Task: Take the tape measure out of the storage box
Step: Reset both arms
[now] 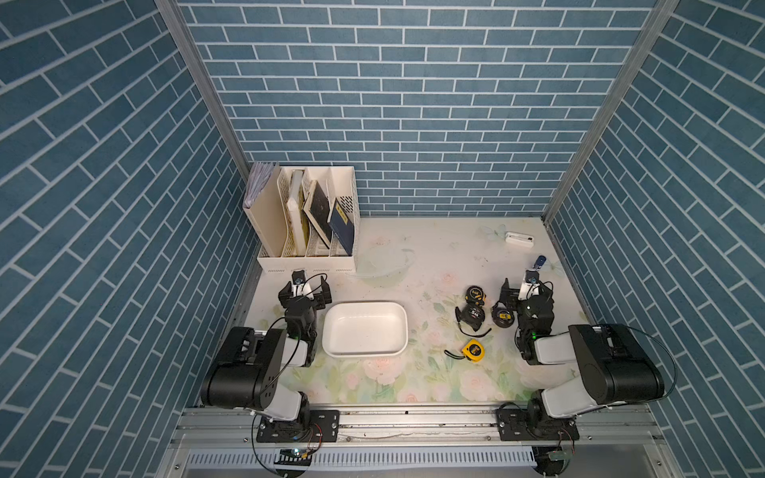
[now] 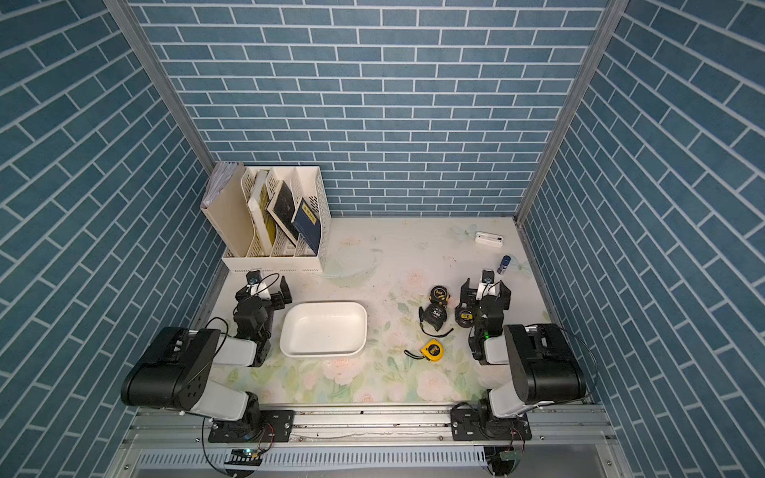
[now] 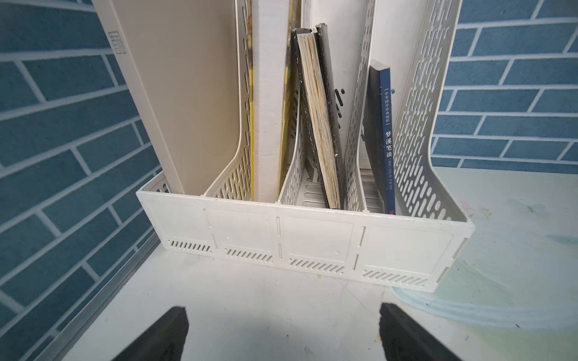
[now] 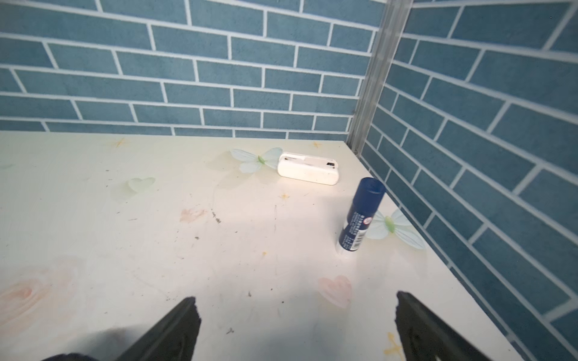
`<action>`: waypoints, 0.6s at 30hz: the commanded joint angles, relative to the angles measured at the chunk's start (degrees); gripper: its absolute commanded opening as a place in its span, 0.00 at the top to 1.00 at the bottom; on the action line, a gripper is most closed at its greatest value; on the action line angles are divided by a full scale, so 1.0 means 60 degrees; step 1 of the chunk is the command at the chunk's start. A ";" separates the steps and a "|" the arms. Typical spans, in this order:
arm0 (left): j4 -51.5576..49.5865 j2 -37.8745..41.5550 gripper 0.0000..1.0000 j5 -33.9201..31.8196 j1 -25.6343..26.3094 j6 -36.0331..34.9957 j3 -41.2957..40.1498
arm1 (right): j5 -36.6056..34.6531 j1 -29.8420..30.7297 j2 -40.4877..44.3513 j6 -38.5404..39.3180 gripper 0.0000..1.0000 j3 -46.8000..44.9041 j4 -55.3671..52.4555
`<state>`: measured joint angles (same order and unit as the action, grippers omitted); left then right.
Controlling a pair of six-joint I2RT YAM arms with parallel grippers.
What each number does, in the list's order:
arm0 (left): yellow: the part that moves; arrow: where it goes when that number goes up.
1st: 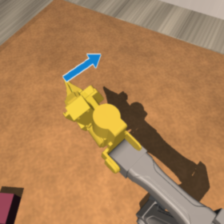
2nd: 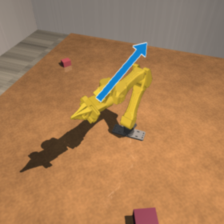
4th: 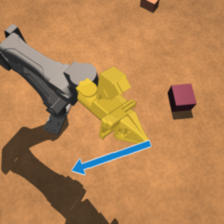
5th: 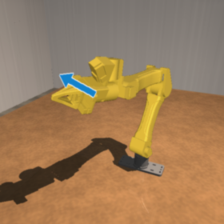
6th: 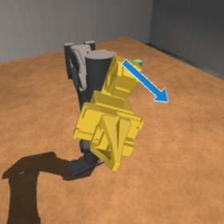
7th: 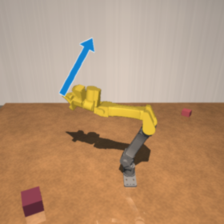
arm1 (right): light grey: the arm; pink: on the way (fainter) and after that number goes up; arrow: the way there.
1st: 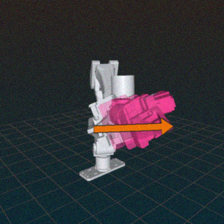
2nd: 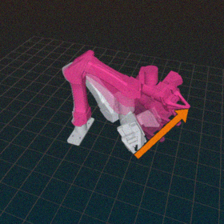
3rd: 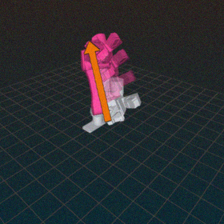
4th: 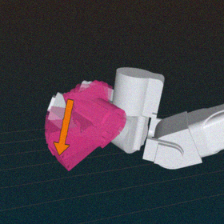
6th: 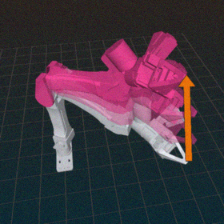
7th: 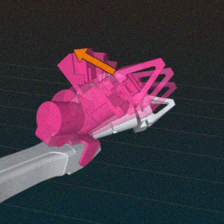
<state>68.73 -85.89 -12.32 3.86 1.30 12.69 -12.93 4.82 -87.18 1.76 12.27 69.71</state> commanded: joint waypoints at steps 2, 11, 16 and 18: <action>0.0255 -0.0014 0.00 0.0264 -0.0085 0.0032 0.0058 | 0.0324 -0.0053 -0.0161 -0.0132 0.00 -0.0092 0.1011; 0.0279 -0.0026 0.00 0.0261 -0.0086 0.0032 0.0053 | 0.0376 -0.0041 -0.0050 -0.0078 0.00 -0.0107 0.0901; 0.0289 -0.0025 0.00 0.0249 -0.0085 0.0031 0.0053 | 0.0358 0.0046 -0.0076 0.0000 0.00 -0.0083 0.0877; 0.0283 -0.0018 0.00 0.0248 -0.0086 0.0040 0.0053 | 0.0498 0.0057 -0.0120 0.0084 0.00 -0.0070 0.0917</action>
<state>69.30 -85.89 -11.27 3.70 1.30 12.71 -11.18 4.84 -87.64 1.78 12.03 73.41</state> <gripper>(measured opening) 0.999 0.998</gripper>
